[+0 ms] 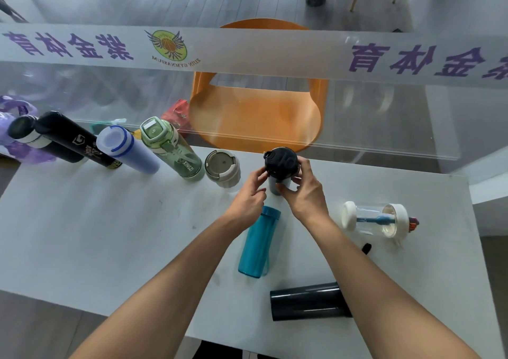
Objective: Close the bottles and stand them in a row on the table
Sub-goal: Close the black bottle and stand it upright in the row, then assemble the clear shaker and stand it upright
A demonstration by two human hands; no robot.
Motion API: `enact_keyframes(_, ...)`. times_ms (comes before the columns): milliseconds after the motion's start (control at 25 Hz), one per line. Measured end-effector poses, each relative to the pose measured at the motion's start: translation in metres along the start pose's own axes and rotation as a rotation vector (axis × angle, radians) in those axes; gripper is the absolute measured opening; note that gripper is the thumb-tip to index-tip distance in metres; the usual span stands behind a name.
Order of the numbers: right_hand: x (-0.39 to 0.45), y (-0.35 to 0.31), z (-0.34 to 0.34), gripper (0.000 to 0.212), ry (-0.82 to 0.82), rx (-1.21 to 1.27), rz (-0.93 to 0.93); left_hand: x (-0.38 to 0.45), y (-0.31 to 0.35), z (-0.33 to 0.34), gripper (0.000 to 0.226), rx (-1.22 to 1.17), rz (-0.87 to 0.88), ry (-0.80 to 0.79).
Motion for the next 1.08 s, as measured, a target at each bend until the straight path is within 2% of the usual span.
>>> enact_keyframes(200, -0.004, 0.0, -0.001, 0.071, -0.035, -0.017, 0.074, -0.004, -0.003, -0.005, 0.066, 0.053, -0.01, -0.019)
enact_keyframes(320, -0.019, 0.011, -0.006, 0.065, -0.052, -0.063, 0.244, -0.015, -0.023, -0.009, 0.06, 0.114, -0.073, 0.031)
enact_keyframes(400, -0.04, 0.022, 0.003, 0.055, -0.149, -0.123, 0.381, -0.027, -0.046, -0.01, 0.054, 0.178, -0.142, 0.054)
enact_keyframes(520, -0.079, 0.036, 0.036, 0.058, -0.312, -0.112, 0.529, -0.038, -0.078, -0.008, 0.051, 0.212, -0.254, 0.038)
enact_keyframes(640, -0.1, 0.037, 0.058, 0.053, -0.336, -0.037, 0.569, -0.04, -0.09, -0.004, 0.05, 0.171, -0.304, -0.033)
enact_keyframes(920, -0.117, 0.033, 0.041, 0.057, -0.26, 0.034, 0.6, -0.053, -0.086, 0.002, 0.053, 0.236, -0.264, -0.108)
enact_keyframes(1000, -0.118, 0.036, 0.017, 0.054, -0.155, 0.046, 0.577, -0.054, -0.079, 0.003, 0.055, 0.292, -0.256, -0.089)
enact_keyframes(1080, -0.117, 0.046, -0.019, 0.048, 0.021, 0.054, 0.559, -0.055, -0.073, 0.001, 0.058, 0.365, -0.204, -0.036)
Point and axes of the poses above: each hand's wrist, its own x-axis towards the middle knuckle, its own z-axis out of the palm, y = z × x, the point moved 5 cm from there along x, towards the middle knuckle, and after that the axes turned 3 degrees about y, right-handed, at the moved point
